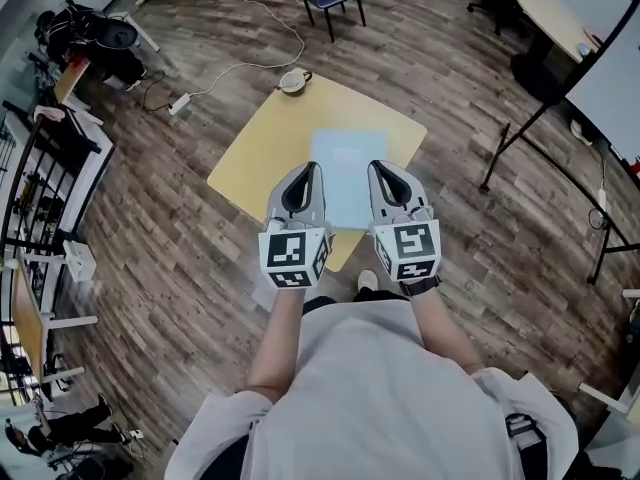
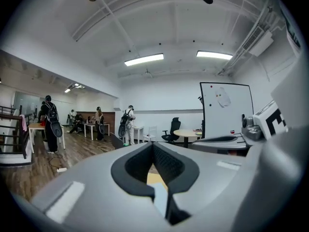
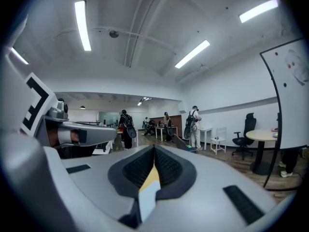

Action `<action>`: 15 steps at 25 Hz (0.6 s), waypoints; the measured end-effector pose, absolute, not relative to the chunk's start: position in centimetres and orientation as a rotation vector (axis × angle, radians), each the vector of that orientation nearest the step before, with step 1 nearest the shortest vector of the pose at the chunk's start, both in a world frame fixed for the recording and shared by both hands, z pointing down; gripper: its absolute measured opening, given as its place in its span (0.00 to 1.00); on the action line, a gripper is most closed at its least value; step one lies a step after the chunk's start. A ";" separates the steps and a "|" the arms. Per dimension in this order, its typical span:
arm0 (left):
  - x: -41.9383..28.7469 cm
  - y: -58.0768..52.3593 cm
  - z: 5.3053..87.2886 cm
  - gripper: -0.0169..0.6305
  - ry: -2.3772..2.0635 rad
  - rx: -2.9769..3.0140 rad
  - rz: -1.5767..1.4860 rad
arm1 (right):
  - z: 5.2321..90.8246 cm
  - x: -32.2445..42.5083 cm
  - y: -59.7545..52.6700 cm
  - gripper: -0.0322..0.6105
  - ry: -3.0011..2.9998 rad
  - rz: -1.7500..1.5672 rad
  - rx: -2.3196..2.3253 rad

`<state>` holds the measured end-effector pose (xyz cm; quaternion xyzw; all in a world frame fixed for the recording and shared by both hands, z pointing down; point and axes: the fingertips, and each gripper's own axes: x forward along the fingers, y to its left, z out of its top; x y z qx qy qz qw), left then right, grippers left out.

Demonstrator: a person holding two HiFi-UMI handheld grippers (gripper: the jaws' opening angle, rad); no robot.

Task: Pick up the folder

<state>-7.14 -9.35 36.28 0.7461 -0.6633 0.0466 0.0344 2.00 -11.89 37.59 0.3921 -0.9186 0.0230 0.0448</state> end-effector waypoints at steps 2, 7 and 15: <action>-7.1 -10.4 37.8 0.04 -2.006 2.280 0.158 | 39.0 1.7 -12.9 0.06 -2.785 0.113 1.175; -8.5 -12.1 40.0 0.04 -1.967 2.257 0.183 | 41.3 0.8 -14.6 0.06 -2.744 0.170 1.170; -11.5 -16.3 42.0 0.04 -1.890 2.254 0.219 | 43.3 0.4 -18.2 0.06 -2.660 0.225 1.254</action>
